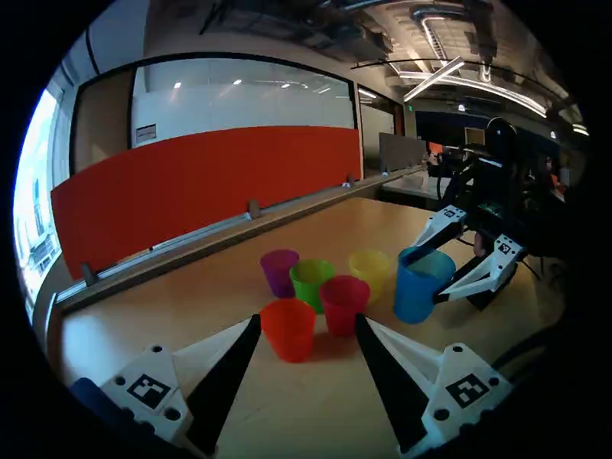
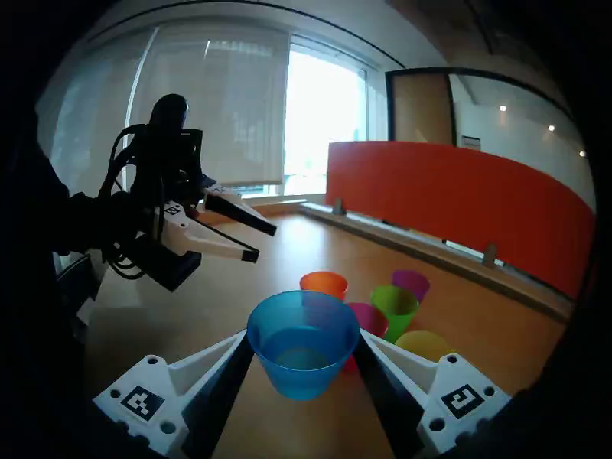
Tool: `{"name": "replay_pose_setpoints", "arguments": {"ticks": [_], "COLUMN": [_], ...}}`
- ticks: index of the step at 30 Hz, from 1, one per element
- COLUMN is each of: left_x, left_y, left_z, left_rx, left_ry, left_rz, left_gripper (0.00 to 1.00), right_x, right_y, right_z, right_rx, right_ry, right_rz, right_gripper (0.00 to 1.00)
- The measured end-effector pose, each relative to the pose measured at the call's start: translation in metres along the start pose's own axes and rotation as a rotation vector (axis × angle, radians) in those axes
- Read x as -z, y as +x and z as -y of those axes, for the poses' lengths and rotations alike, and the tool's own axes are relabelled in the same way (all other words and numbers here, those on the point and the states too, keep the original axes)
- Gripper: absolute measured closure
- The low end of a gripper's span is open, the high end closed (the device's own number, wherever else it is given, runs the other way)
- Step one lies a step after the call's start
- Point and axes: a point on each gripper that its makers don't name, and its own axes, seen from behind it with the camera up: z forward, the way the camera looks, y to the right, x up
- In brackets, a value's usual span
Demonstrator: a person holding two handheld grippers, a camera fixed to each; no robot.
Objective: Pour water
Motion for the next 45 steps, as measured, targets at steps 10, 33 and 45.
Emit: {"name": "replay_pose_setpoints", "arguments": {"ticks": [10, 33, 45], "left_x": [-0.026, -0.075, -0.103], "left_y": [0.018, 0.028, 0.012], "left_z": [-0.005, -0.002, 0.016], "left_rx": [-0.01, -0.048, -0.108], "left_ry": [-0.045, -0.153, -0.155], "left_rz": [0.018, 0.113, 0.198], "left_gripper": [0.1, 0.1, 0.1], "right_x": [0.012, 0.036, 0.045], "right_y": [0.027, 0.057, 0.046], "right_z": [-0.012, -0.04, -0.05], "right_rx": [-0.014, -0.02, -0.023], "right_ry": [-0.07, -0.165, -0.188], "right_rz": [-0.131, -0.263, -0.241], "right_gripper": [0.1, 0.1, 0.1]}}
